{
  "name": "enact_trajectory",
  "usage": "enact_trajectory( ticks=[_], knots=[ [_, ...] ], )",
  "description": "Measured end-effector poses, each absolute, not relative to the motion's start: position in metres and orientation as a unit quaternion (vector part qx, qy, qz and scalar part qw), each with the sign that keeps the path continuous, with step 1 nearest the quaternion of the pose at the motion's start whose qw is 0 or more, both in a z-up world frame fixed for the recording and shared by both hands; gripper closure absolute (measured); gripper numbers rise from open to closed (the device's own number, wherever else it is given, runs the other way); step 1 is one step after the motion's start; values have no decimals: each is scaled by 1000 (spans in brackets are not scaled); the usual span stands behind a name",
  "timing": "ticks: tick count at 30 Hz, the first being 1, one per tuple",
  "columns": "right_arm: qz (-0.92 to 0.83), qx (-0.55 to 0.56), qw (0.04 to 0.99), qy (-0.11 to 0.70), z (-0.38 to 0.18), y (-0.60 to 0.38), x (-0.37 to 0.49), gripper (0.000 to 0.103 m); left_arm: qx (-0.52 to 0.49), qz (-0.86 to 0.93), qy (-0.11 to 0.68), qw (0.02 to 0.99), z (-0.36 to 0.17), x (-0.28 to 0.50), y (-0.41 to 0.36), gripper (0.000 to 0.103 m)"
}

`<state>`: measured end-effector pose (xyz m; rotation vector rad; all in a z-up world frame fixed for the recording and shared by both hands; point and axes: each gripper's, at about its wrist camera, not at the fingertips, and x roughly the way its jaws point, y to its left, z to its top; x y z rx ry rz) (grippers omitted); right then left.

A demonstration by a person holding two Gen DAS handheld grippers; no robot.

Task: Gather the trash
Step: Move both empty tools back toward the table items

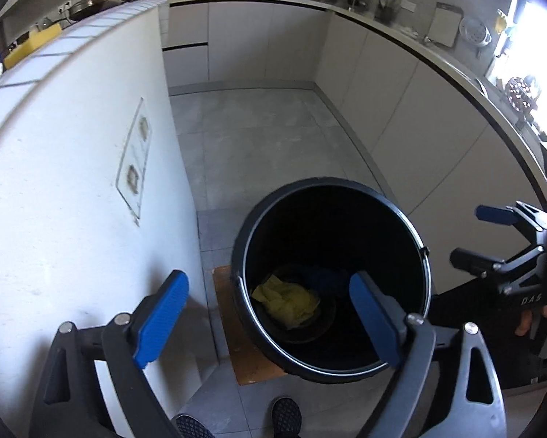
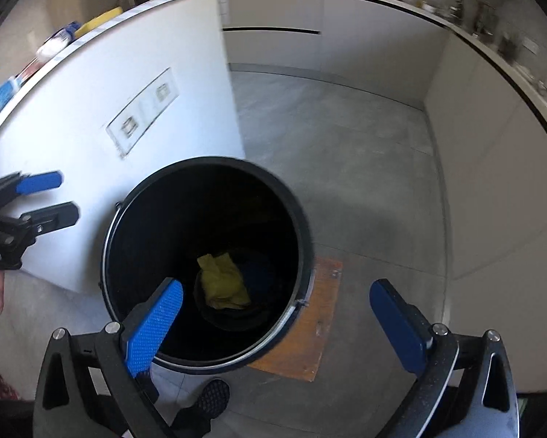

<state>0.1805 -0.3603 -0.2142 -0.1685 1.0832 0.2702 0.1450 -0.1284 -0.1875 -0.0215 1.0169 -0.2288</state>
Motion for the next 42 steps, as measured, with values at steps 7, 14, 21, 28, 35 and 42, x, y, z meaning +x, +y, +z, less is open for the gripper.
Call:
enact_trajectory(
  ticks=[7, 14, 21, 28, 35, 42],
  knots=[
    [91, -51, 861, 497, -184, -372, 176, 0, -2, -99, 456, 884, -154, 132, -135, 11],
    [71, -29, 882, 466, -139, -363, 171, 0, 4, -90, 417, 904, -104, 100, -133, 7],
    [80, 3, 906, 416, -83, -354, 152, 0, -4, -66, 376, 924, -59, 93, -115, 3],
    [113, 1, 920, 375, -60, -318, 143, 0, -4, -15, 343, 939, -42, 102, -94, 0],
    [147, -28, 936, 318, -40, -267, 138, 0, -14, 46, 328, 943, -37, 86, -41, 0],
    [184, -50, 924, 332, -32, -203, 137, 0, -38, 93, 306, 947, -30, 63, 24, 0]
  ],
)
